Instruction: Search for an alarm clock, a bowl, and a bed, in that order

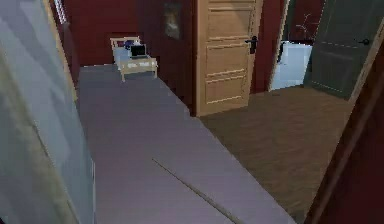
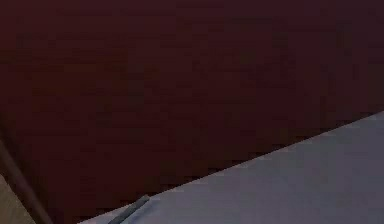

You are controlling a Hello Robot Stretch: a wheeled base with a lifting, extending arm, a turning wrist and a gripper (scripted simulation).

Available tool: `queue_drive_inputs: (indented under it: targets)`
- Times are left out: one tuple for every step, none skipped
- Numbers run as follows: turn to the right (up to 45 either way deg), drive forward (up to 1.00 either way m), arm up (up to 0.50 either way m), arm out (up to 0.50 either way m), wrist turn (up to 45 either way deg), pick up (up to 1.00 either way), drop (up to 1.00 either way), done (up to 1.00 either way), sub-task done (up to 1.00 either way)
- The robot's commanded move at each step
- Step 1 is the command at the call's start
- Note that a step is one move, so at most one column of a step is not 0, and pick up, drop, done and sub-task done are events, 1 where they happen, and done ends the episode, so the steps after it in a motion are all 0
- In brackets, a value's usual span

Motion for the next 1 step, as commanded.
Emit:
queue_drive_inputs:
  targets:
    - [0.0,1.00,0.00,0.00,0.0,0.00,0.00,0.00,0.00]
